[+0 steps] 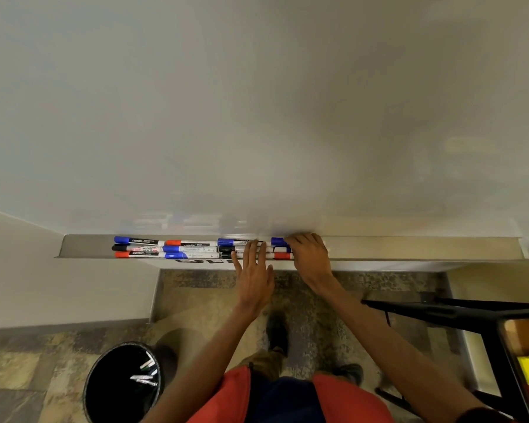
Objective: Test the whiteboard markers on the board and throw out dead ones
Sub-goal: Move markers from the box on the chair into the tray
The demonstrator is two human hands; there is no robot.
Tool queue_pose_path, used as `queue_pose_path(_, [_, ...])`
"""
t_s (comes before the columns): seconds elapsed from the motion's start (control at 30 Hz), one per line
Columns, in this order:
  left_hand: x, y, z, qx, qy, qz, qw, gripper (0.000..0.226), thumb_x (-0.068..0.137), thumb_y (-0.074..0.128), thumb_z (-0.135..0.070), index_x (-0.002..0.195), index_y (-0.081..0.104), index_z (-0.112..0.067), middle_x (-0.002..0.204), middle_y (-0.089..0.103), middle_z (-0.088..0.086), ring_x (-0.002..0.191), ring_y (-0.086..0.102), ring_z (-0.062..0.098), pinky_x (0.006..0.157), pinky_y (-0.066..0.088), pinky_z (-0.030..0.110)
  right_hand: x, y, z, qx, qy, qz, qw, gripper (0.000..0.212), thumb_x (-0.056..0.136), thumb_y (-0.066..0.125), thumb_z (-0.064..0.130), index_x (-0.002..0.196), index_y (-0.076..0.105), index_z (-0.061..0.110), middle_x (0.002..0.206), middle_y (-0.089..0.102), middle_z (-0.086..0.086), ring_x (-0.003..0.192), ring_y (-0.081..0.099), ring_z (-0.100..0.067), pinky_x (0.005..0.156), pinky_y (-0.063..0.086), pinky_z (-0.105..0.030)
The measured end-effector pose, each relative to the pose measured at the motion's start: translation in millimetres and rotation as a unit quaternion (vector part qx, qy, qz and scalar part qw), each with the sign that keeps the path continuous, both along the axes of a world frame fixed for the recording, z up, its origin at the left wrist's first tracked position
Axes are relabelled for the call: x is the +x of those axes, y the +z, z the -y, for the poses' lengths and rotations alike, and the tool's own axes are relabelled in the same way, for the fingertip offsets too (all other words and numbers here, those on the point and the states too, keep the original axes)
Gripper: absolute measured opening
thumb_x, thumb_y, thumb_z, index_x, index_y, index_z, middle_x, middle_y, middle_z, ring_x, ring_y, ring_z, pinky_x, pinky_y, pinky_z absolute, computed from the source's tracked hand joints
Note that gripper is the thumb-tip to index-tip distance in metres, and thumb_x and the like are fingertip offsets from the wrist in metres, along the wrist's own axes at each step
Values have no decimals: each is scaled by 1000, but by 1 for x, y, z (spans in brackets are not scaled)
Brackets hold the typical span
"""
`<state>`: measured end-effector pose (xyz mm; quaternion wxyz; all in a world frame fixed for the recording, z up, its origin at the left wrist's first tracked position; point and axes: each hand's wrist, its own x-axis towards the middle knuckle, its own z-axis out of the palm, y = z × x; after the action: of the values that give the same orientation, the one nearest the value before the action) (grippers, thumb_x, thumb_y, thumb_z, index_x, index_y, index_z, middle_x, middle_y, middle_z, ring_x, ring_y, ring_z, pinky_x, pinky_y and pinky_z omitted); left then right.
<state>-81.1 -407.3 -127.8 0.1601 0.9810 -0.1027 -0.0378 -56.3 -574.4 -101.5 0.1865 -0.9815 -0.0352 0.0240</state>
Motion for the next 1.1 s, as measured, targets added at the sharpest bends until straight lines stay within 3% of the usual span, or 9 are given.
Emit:
queue_pose_path(0.2, [0,3,3,-33,1,8,999,60,95,62,-21,148,40,-5,155,38,19,147,29,35,119,13,61,-7,0,2,16,-3,15,1000,39,83,76,15,121,68,13,121,69,-11,114,63,-32,108,39,-49])
queue_pose_path(0.33, [3,8,13,-67,0,14,998,55,101,46,-26,151,34,-8,156,34,17,148,25,34,121,4,54,-8,2,11,29,-12,18,999,42,78,82,20,117,69,13,116,71,-10,109,66,-30,104,44,-48])
queue_pose_path(0.43, [6,16,25,-89,-5,21,996,51,101,44,-25,148,39,-7,153,39,18,146,29,34,121,12,58,-11,8,20,30,-16,33,999,40,73,83,12,111,71,12,108,73,-9,101,68,-29,97,49,-46])
queue_pose_path(0.57, [6,23,45,-119,-21,17,992,44,102,43,-21,143,46,-5,149,42,18,144,33,34,120,19,59,-22,18,39,33,-47,61,996,32,80,71,3,111,70,10,108,72,-10,103,66,-29,97,48,-44])
queue_pose_path(0.77, [-12,28,99,-148,-73,0,986,41,101,51,-17,140,48,-7,148,44,17,142,35,33,118,31,54,-58,23,95,44,-127,66,989,25,97,54,18,119,66,14,117,69,-5,113,61,-23,103,41,-42])
queue_pose_path(0.93, [-37,34,169,-154,-153,-17,976,34,99,53,-20,132,55,-10,138,52,12,131,45,28,111,40,51,-113,28,162,46,-225,54,972,29,99,51,21,124,63,14,125,66,-5,120,56,-22,105,38,-42])
queue_pose_path(1.1, [-75,42,248,-143,-243,-62,958,29,101,51,-20,128,58,-11,128,59,9,118,54,24,101,44,39,-177,29,234,49,-326,32,944,30,98,51,21,127,60,14,129,62,-6,125,51,-26,107,36,-45])
